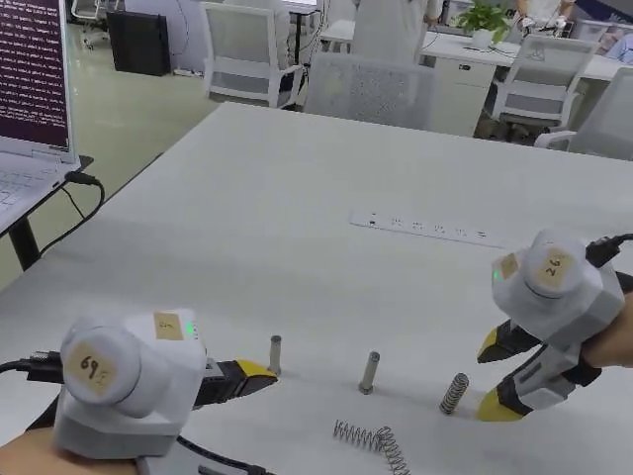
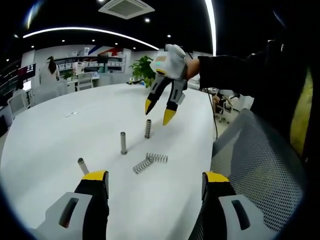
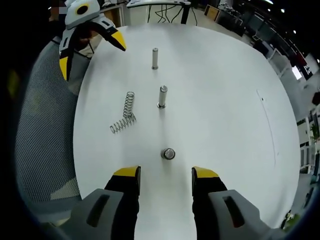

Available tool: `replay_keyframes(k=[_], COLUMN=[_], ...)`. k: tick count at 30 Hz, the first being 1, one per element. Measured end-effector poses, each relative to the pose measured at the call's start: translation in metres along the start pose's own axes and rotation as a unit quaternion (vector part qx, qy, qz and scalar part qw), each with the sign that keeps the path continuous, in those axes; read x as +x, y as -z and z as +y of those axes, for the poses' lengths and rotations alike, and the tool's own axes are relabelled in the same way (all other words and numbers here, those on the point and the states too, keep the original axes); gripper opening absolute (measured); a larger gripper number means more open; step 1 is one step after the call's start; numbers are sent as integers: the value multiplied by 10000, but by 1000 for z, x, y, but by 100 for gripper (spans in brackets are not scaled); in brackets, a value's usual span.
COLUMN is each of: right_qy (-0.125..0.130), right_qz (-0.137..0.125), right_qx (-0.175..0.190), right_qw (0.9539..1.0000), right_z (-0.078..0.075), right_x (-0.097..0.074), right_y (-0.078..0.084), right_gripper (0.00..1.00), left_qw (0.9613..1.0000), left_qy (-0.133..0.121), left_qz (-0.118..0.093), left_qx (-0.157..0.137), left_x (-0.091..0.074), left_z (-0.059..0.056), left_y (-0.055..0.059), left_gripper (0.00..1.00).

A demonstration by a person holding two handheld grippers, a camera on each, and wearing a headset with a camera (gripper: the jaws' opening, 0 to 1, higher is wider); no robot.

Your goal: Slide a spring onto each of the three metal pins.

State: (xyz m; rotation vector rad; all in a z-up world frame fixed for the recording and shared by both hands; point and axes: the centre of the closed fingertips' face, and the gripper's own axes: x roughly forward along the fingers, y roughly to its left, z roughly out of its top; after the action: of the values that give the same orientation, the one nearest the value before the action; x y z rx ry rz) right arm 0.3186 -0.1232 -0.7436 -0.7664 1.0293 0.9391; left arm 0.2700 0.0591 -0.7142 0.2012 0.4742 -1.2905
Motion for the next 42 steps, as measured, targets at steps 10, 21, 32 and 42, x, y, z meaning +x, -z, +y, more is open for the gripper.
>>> replay_keyframes(k=[10,21,32,42], right_qy=[189,358,381,411], right_qz=[-216,-466,-615,-729], right_qx=[160,335,594,763], right_qw=[9995,9977,9956,9936], right_z=[7,16,30,42], right_x=[-13,-26,-29,-32], right_y=[4,6,13,16], right_gripper=[40,40,40,40], left_qw=[9999,9989,9971,9943], left_qy=[87,242,402,544], left_qz=[90,252,422,582], left_qx=[117,306,488,713], left_x=[4,13,24,39], left_z=[1,3,5,10], left_y=[-2,-1,4,7], left_gripper=[71,68,63,55])
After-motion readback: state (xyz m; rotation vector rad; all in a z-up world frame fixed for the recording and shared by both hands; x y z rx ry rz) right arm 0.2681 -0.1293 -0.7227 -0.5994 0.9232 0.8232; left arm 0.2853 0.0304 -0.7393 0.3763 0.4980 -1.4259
